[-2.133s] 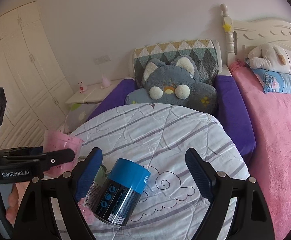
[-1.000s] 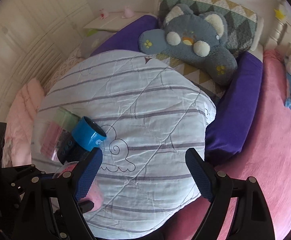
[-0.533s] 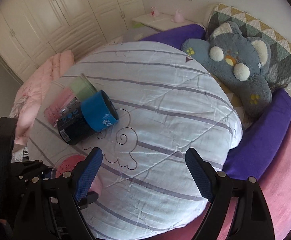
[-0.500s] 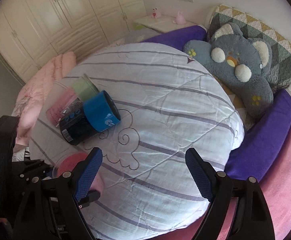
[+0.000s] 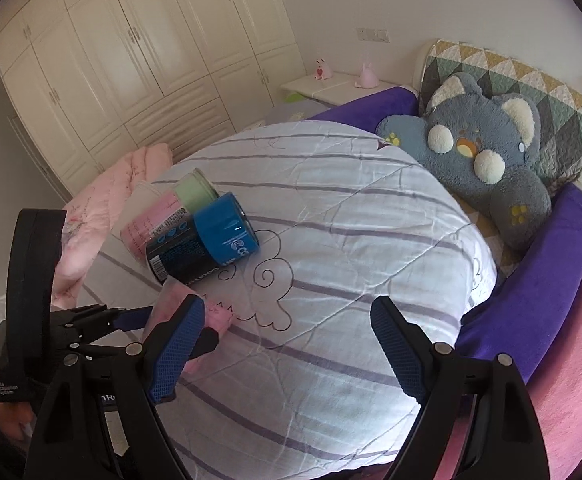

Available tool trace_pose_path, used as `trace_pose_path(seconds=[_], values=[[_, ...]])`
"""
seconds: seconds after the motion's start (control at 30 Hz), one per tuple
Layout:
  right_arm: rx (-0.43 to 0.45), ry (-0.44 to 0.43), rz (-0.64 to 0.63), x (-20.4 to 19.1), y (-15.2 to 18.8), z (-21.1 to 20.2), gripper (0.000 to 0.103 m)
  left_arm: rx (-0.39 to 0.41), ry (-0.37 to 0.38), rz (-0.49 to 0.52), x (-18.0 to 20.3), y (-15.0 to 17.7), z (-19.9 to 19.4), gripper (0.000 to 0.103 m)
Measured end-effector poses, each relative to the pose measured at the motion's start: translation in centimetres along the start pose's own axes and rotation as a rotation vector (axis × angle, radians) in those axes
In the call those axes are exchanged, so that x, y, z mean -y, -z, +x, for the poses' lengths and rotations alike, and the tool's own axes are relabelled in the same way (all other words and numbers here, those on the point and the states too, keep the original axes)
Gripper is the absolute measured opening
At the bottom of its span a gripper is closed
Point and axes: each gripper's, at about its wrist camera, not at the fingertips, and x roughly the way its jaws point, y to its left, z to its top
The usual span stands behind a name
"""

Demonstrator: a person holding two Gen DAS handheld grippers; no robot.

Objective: Flip cup upright
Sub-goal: 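Lower the pink cup onto the bed and open the left gripper, then move the right gripper to the pink cup and close on it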

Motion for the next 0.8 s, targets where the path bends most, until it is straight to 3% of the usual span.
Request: trace_pose_path(seconds=[0.1, 0.43, 0.8], values=[[0.002, -0.041, 0.017, -0.5, 0.4, 0.0, 0.086, 0.016, 0.018, -0.026, -0.1, 0.4, -0.8, 0.091], [0.015, -0.063, 0.079, -2.8, 1.2, -1.2, 0.086, 0.099, -0.149, 0.016, -0.5, 2.6, -4.4, 0.096], [0.005, -0.086, 0.168, -4.4, 2.8, -0.9, 0.086, 0.164, -0.265, 0.142, -0.5, 4.2, -6.1, 0.103]])
